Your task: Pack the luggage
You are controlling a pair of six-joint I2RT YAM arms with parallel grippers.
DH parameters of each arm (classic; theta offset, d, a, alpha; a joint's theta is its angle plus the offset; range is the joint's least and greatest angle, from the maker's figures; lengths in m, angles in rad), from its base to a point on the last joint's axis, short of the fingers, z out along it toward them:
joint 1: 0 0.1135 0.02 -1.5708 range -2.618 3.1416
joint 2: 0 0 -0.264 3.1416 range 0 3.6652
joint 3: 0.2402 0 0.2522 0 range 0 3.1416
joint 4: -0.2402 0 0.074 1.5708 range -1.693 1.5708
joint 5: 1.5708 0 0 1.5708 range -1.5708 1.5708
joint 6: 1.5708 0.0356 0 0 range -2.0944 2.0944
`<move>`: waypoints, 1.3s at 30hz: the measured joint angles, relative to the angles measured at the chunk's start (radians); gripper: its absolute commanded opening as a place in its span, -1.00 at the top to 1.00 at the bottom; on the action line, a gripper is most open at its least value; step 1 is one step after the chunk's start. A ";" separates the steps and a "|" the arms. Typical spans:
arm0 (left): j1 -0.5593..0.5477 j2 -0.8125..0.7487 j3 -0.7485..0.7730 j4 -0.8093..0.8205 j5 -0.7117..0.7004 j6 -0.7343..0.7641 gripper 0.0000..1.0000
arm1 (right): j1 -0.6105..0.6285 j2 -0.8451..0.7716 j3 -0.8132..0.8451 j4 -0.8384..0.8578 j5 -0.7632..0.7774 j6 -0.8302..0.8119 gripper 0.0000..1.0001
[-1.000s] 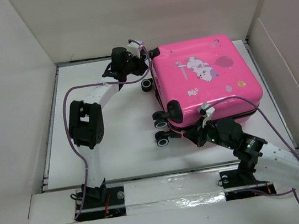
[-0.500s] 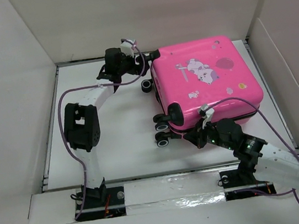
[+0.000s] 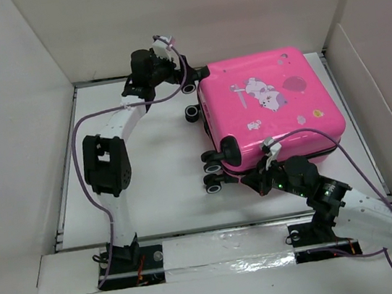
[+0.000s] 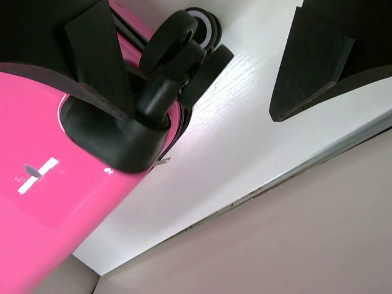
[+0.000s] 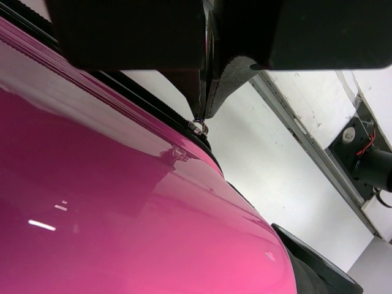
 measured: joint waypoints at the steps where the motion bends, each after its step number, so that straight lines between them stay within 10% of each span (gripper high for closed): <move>1: 0.000 0.010 0.019 -0.002 0.005 -0.002 -0.80 | 0.000 0.000 0.000 0.000 0.000 0.000 1.00; 15: -0.001 0.108 0.137 -0.040 0.123 0.006 -0.24 | 0.000 0.002 0.000 -0.002 -0.003 0.000 1.00; 26: 0.089 0.099 -0.006 0.125 0.320 -0.128 -0.54 | 0.004 -0.054 0.000 -0.065 0.006 0.000 1.00; 39: 0.051 0.127 0.076 -0.162 0.286 0.051 -0.54 | 0.006 -0.048 0.000 -0.066 0.011 -0.001 1.00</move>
